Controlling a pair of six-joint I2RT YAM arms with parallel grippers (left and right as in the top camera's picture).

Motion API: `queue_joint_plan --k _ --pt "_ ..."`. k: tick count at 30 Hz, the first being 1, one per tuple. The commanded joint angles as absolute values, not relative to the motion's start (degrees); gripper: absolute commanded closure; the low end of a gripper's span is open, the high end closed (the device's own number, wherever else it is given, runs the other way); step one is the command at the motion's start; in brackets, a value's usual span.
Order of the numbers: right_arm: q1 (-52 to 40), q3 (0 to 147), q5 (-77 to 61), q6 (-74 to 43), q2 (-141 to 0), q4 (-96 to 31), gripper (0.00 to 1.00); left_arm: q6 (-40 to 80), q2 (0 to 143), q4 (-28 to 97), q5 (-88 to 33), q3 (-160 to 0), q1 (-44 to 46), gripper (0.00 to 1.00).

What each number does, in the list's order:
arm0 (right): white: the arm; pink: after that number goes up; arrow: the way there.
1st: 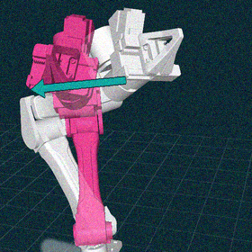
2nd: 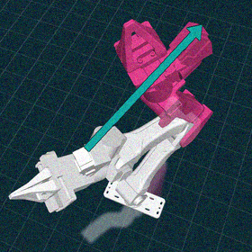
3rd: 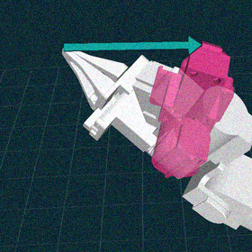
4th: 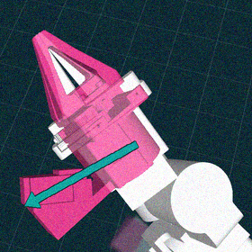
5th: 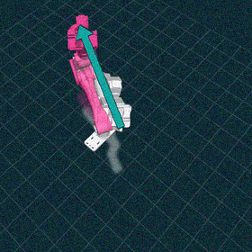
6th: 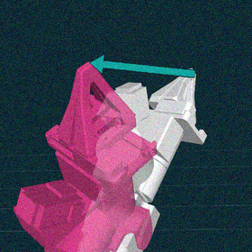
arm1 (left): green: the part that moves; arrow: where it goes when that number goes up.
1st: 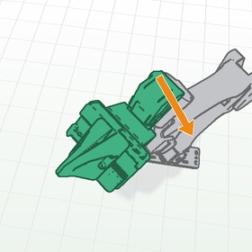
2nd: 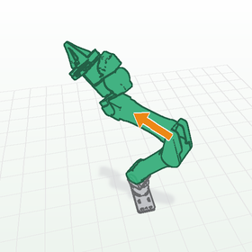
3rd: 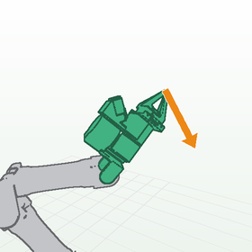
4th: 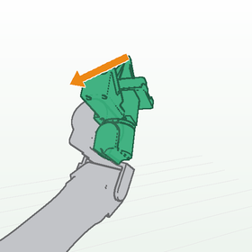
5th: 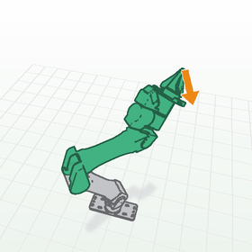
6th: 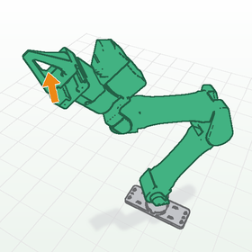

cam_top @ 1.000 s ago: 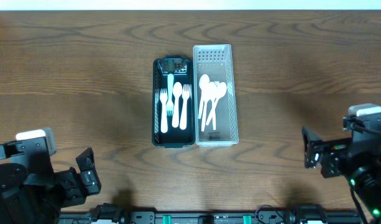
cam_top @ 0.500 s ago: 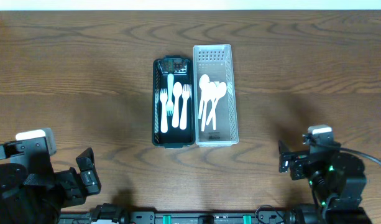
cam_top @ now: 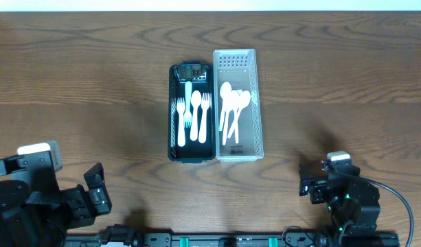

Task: Pack container

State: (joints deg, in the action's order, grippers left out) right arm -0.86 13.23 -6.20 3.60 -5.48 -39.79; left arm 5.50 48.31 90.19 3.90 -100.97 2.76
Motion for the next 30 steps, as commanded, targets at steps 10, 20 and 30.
queue_joint_plan --k 10,20,30 --pt "-0.38 8.93 -6.2 3.27 -0.89 -36.8 0.01 4.75 48.51 90.41 4.58 -101.47 2.52 0.02" --pt "-0.38 8.95 -6.2 3.27 -0.32 -36.88 0.01 4.73 48.51 90.41 4.6 -101.47 2.52 0.02" --pt "-0.38 8.95 -6.2 3.27 -0.32 -36.88 0.01 4.75 48.51 90.41 4.58 -101.47 2.52 0.02"
